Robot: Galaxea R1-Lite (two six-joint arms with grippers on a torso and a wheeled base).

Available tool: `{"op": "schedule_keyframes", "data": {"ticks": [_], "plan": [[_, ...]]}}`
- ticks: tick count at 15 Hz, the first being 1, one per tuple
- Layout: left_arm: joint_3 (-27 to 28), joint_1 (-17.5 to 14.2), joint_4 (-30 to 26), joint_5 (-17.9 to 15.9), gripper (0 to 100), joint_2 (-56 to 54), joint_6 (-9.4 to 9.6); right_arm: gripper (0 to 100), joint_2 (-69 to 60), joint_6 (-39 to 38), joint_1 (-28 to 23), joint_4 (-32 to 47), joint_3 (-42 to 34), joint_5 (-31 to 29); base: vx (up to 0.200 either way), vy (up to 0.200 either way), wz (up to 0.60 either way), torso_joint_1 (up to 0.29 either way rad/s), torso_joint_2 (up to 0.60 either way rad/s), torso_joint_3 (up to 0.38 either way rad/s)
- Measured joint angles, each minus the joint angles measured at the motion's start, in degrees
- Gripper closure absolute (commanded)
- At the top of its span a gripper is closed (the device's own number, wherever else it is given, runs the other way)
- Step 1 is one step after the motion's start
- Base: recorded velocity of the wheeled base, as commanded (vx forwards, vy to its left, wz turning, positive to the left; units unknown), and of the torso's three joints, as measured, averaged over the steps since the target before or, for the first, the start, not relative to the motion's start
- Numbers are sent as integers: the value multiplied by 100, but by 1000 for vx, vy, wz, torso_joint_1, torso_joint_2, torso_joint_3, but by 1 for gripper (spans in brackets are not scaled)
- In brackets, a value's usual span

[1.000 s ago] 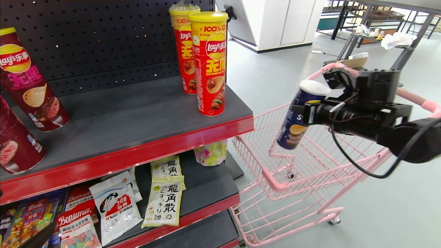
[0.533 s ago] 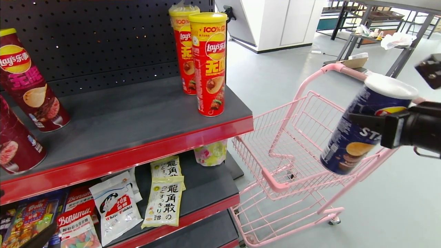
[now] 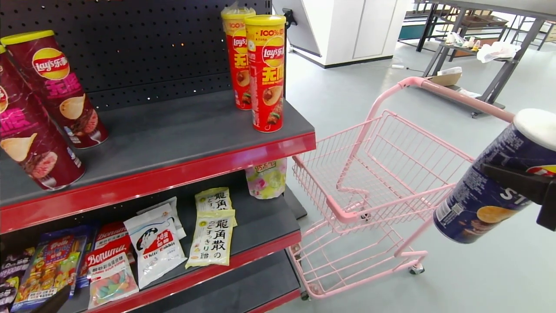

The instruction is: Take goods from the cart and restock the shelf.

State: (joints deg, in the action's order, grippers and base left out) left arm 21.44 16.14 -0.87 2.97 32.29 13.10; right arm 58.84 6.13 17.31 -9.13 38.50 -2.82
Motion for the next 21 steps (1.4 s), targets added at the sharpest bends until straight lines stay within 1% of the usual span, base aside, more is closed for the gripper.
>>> {"op": "schedule_keyframes", "data": {"ticks": [3, 7, 11, 13, 17, 21], "plan": [[-23, 4, 5, 0, 0, -96, 0, 100, -55, 7, -76, 0, -33, 2, 0, 0, 0, 129, -333, -222], [-34, 11, 11, 0, 0, -167, 11, 100, -74, 67, -122, -15, -63, 24, 0, 0, 0, 199, -554, -350], [-177, 11, 2, 0, 0, -302, 115, 100, -88, 152, -122, -20, -162, 55, 0, 0, 0, 199, -514, -315], [-202, 12, 7, 0, 0, -363, 121, 100, -85, 155, -116, -20, -228, 55, 0, 0, 0, 166, -395, -239], [-210, 12, 13, 0, 0, -391, 123, 100, -69, 284, -127, -44, -377, 33, 0, 0, 0, 37, -91, -47], [-199, 11, 16, -2, 0, -390, 123, 100, -59, 312, -135, -63, -474, 33, 0, 0, 600, 4, -2, -2]]}}
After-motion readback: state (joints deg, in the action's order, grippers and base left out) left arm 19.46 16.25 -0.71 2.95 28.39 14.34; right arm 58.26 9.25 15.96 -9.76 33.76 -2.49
